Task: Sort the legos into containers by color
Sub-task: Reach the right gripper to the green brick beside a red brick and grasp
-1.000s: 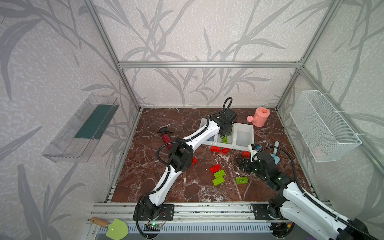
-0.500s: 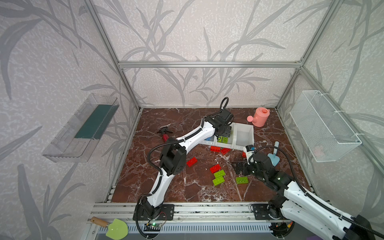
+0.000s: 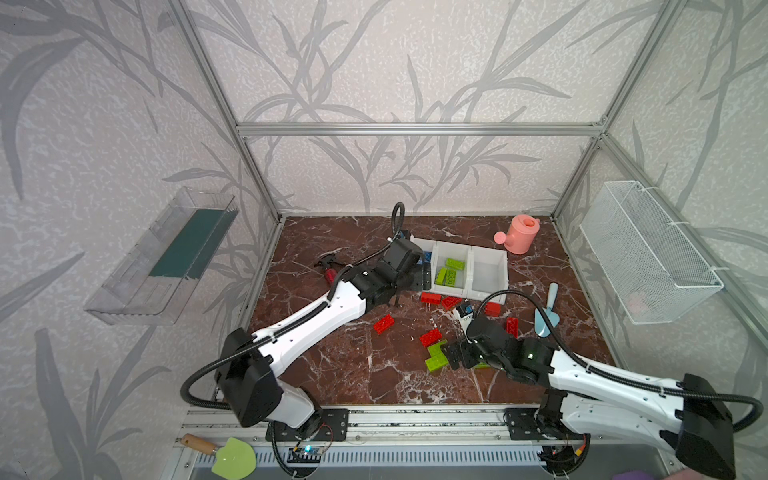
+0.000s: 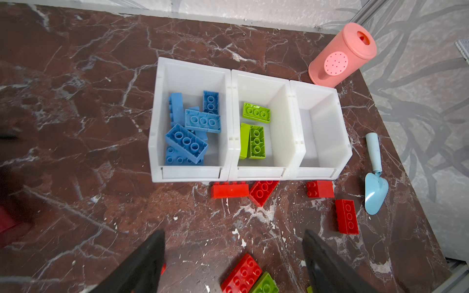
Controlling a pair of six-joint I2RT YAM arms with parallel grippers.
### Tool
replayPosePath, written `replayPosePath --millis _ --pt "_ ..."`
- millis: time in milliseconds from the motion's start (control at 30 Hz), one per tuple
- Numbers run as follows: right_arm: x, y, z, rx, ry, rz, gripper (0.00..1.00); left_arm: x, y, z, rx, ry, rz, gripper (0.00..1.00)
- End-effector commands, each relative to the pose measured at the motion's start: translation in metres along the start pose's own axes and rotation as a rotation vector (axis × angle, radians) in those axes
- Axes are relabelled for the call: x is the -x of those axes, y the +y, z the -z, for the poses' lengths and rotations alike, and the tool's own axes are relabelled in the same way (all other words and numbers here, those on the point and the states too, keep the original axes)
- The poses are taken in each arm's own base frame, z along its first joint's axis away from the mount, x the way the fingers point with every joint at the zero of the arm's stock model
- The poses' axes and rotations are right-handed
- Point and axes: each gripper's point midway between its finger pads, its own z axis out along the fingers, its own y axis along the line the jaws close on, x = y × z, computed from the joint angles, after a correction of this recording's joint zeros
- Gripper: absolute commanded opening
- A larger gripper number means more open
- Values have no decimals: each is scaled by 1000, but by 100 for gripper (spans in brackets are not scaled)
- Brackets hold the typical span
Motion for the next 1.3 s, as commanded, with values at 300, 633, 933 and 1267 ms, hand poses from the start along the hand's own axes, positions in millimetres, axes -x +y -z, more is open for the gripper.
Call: replayPosePath --millis 300,633,933,1267 --pt "-11 3 -27 -236 124 -46 96 -44 64 56 60 -84 95 85" --pt "3 5 -42 -312 106 -57 89 -82 95 53 117 -51 122 84" --pt "-10 8 -68 -334 194 -51 94 -95 105 48 140 -45 132 84" --pt "-20 6 -86 -311 258 -42 90 -103 110 42 162 -20 127 84"
